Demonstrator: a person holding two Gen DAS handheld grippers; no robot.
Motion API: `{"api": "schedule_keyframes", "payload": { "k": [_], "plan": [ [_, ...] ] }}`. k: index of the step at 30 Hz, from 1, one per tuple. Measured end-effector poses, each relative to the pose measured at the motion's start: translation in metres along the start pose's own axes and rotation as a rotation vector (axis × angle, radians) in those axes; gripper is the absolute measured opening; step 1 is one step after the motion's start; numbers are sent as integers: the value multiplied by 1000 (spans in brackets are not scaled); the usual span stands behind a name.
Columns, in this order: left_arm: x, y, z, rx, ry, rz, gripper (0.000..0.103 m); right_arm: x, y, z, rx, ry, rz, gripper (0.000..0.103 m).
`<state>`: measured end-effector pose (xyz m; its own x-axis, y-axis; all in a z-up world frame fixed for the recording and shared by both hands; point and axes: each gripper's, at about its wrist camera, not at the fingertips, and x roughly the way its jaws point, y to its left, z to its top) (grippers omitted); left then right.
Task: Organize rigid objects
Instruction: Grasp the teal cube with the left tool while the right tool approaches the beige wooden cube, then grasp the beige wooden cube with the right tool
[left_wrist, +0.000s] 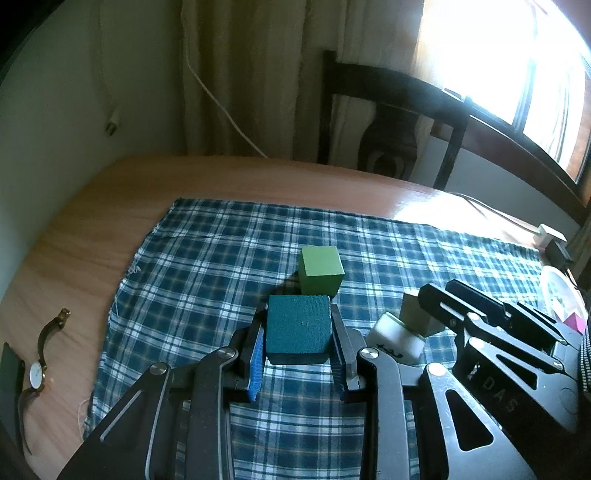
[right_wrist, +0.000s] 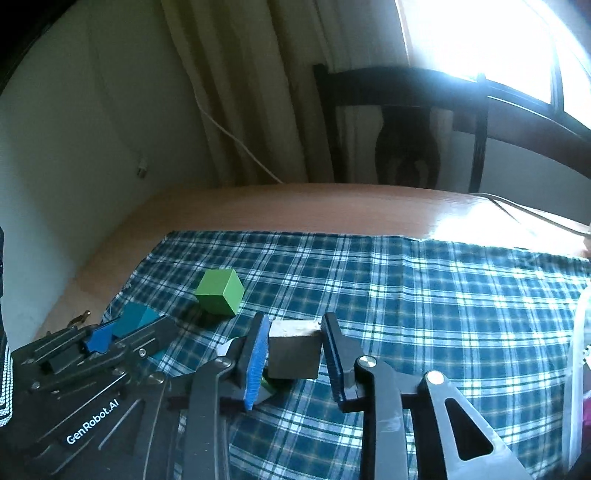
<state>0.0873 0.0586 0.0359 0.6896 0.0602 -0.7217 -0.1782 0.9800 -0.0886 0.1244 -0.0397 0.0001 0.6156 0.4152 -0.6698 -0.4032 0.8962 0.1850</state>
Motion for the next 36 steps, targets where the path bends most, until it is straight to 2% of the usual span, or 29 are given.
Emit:
{"api": "schedule_keyframes", "payload": {
  "k": [7, 9, 11, 24, 25, 28, 36],
  "plan": [
    [0, 1, 0, 0, 1, -2, 31, 3, -7, 3, 5, -1, 8, 32],
    [0, 1, 0, 1, 0, -2, 31, -3, -19, 3, 17, 16, 15, 37],
    [0, 0, 0, 3, 2, -3, 31, 2, -24, 2, 39, 35, 27, 47],
    [2, -1, 0, 5, 7, -6, 31, 6, -33, 1, 57, 95, 69, 47],
    [2, -1, 0, 5, 6, -6, 31, 6, -31, 1, 48, 99, 66, 47],
    [2, -1, 0, 7, 5, -7, 31, 7, -26, -1, 10, 109, 47, 36],
    [1, -1, 0, 7, 5, -8, 31, 5, -23, 0, -25, 122, 13, 38]
  ]
}}
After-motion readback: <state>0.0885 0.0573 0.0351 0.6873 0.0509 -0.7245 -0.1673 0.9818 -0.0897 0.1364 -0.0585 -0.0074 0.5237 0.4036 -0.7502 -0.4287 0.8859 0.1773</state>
